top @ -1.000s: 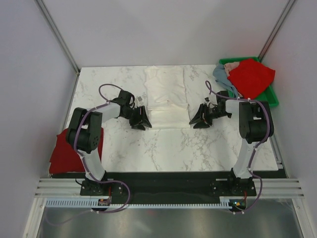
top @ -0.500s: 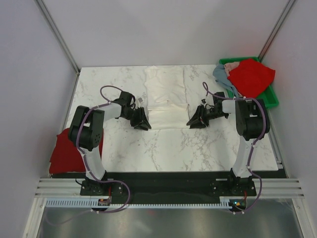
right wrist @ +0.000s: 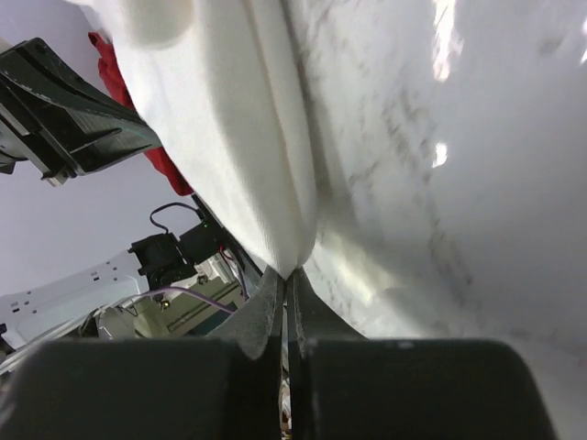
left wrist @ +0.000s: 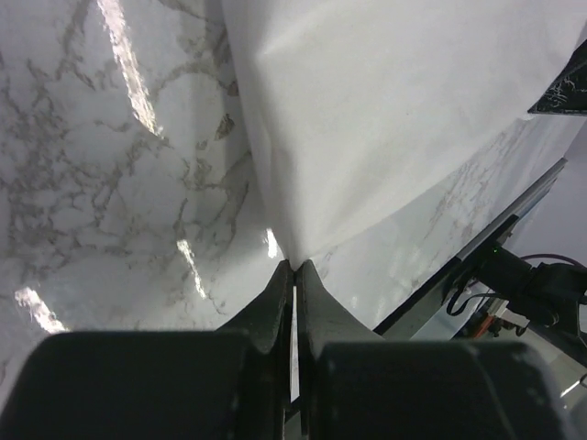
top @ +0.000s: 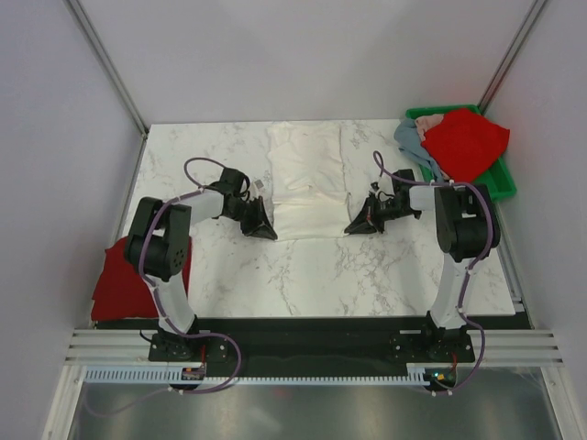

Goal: Fold and stack the t-shirts
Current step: Fold the tshirt

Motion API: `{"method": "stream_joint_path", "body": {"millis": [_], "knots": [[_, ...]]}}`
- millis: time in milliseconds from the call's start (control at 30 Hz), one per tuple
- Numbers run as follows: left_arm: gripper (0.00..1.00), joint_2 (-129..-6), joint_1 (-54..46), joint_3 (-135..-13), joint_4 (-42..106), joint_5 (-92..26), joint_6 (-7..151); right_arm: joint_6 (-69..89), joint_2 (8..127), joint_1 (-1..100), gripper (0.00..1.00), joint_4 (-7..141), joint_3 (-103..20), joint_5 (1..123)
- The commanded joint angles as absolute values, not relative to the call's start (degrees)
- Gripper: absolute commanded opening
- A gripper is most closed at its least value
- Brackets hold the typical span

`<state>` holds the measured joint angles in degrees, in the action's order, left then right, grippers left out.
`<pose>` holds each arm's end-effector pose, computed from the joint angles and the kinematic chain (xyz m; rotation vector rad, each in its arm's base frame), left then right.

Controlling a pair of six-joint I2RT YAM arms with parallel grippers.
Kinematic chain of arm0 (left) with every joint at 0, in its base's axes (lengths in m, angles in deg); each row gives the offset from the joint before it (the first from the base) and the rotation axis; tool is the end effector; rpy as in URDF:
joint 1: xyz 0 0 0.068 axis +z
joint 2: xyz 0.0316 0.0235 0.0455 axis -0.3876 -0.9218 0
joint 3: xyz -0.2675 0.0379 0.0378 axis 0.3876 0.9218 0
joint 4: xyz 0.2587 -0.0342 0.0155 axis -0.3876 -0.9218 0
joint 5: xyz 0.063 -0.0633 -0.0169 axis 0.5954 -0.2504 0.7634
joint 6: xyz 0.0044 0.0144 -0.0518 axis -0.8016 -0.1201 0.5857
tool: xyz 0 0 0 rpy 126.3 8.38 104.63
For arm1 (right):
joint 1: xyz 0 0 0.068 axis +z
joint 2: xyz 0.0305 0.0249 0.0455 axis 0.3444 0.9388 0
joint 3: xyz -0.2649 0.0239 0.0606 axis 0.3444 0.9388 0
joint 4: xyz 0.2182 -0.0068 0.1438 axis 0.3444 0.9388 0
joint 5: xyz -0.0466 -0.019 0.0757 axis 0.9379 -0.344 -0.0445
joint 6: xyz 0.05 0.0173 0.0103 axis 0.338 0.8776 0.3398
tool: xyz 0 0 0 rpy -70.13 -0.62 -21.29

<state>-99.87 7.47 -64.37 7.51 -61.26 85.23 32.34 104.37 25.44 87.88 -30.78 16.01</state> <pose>0.3358 -0.1140 0.1355 -0.0654 2.8252 -1.0562 0.3609 0.0624 0.0981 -0.3707 -2.7277 -1.4534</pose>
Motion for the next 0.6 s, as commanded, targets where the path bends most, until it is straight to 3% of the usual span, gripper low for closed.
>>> {"method": "stream_joint_path", "body": {"millis": [0, 567], "knots": [[0.02, -92.61, 8.3, -65.04, 3.89, -62.8, 82.96, 32.73, 97.21, 24.98, 0.0, 87.63, -28.4, 13.42], [0.02, -80.2, 8.39, -63.37, 0.81, -63.77, 82.08, 33.25, 78.66, 24.36, 0.0, 89.83, -19.6, 10.79]]}}
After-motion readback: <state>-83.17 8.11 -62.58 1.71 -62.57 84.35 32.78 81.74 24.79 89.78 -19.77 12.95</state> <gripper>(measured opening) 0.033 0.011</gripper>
